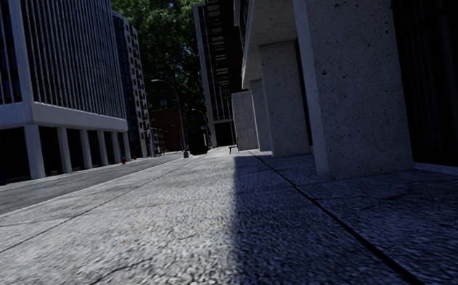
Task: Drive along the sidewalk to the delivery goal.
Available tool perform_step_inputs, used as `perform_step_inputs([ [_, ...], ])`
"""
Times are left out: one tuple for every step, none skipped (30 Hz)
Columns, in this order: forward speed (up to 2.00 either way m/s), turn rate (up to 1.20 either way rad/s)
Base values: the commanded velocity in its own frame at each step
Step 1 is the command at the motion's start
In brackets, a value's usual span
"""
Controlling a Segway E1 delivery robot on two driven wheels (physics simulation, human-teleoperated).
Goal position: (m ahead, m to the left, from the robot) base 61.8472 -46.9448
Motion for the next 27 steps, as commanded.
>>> perform_step_inputs([
  [2.0, 0.0],
  [2.0, 0.0],
  [2.0, 0.0],
  [2.0, 0.0],
  [2.0, 0.0],
  [2.0, 0.0],
  [2.0, 0.0],
  [2.0, 0.0],
  [2.0, 0.0],
  [2.0, 0.0],
  [2.0, 0.0],
  [2.0, 0.0],
  [2.0, 0.0],
  [2.0, 0.0],
  [2.0, 0.0],
  [2.0, 0.0],
  [2.0, 0.0],
  [2.0, 0.0],
  [2.0, 0.0],
  [2.0, 0.0],
  [2.0, 0.0],
  [2.0, 0.0],
  [2.0, 0.0],
  [2.0, 0.0],
  [2.0, 0.0],
  [2.0, 0.0],
  [2.0, 0.0],
])
